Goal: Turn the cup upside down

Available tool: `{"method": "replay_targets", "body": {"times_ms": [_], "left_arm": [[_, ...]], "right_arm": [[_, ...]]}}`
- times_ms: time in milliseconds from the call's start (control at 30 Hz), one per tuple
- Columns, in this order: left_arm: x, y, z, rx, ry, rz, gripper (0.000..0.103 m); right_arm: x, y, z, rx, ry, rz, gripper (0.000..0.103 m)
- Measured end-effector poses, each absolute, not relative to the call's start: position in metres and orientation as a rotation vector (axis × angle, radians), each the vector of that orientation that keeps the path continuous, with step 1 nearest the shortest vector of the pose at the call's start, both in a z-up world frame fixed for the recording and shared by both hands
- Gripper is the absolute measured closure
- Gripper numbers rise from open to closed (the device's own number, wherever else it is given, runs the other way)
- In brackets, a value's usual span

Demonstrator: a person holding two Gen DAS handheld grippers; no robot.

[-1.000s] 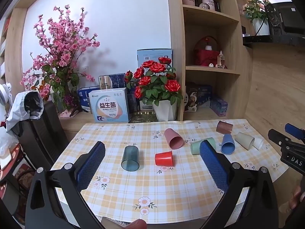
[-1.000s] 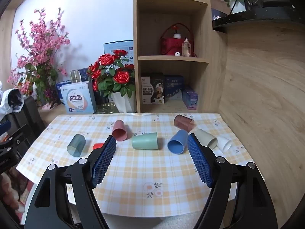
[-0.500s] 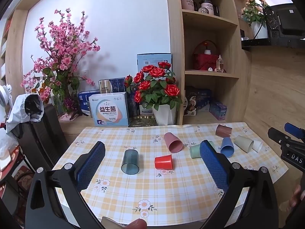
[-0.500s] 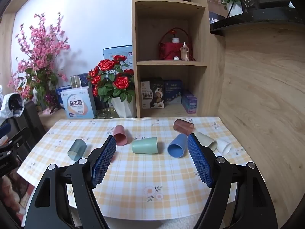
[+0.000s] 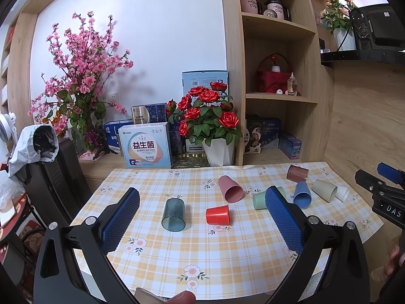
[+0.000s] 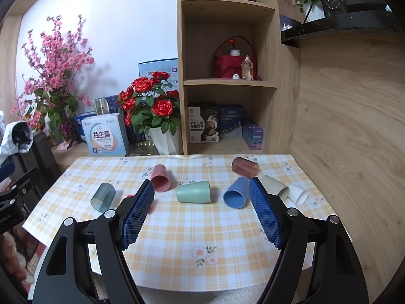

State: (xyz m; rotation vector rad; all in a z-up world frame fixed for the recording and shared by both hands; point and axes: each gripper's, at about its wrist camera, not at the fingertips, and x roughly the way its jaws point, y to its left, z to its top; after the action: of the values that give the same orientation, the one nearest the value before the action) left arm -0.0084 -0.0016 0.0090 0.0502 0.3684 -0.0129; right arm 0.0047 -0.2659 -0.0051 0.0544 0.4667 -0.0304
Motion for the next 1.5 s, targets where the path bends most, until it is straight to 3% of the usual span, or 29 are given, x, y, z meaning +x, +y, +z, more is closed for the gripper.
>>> {"method": "replay_targets", "body": {"times_ms": [1500], "left_arm": [[-0.0092,-0.0027,0.0066,0.053,0.365,-0.01,0.006]], "right_arm": [[0.0031,-0.2659,-0.0083,0.057,0.467,-0.031,0.029]]}}
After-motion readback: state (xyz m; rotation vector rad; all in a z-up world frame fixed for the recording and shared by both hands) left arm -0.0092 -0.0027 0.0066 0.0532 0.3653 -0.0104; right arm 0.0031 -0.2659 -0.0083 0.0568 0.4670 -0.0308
